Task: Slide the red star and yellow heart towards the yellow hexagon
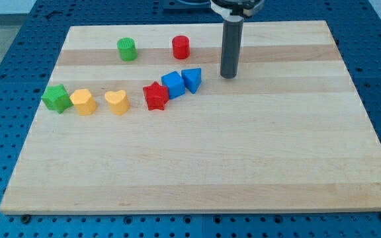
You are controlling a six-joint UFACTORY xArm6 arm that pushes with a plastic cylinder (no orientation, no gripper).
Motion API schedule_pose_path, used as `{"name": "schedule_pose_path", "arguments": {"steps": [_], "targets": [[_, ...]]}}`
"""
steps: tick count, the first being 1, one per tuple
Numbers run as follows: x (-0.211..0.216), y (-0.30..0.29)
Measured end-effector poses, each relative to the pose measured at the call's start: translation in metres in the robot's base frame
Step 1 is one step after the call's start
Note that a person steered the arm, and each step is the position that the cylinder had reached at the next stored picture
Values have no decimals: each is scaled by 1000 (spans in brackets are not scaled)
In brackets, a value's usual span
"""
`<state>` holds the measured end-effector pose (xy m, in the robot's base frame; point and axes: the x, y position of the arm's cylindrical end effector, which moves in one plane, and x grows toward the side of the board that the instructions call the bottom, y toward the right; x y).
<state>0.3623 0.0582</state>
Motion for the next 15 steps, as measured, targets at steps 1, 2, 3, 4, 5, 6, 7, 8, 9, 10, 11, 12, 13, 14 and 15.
{"name": "schedule_pose_path", "arguments": {"steps": [1, 2, 3, 4, 5, 6, 7, 8, 9, 10, 11, 12, 13, 14, 15], "targets": [[24, -1], [43, -14], [45, -44], [45, -69], [45, -87], [45, -101], [45, -112], [45, -124], [45, -135], [45, -144], [45, -147], [45, -148], [41, -148], [34, -149], [34, -151]]}}
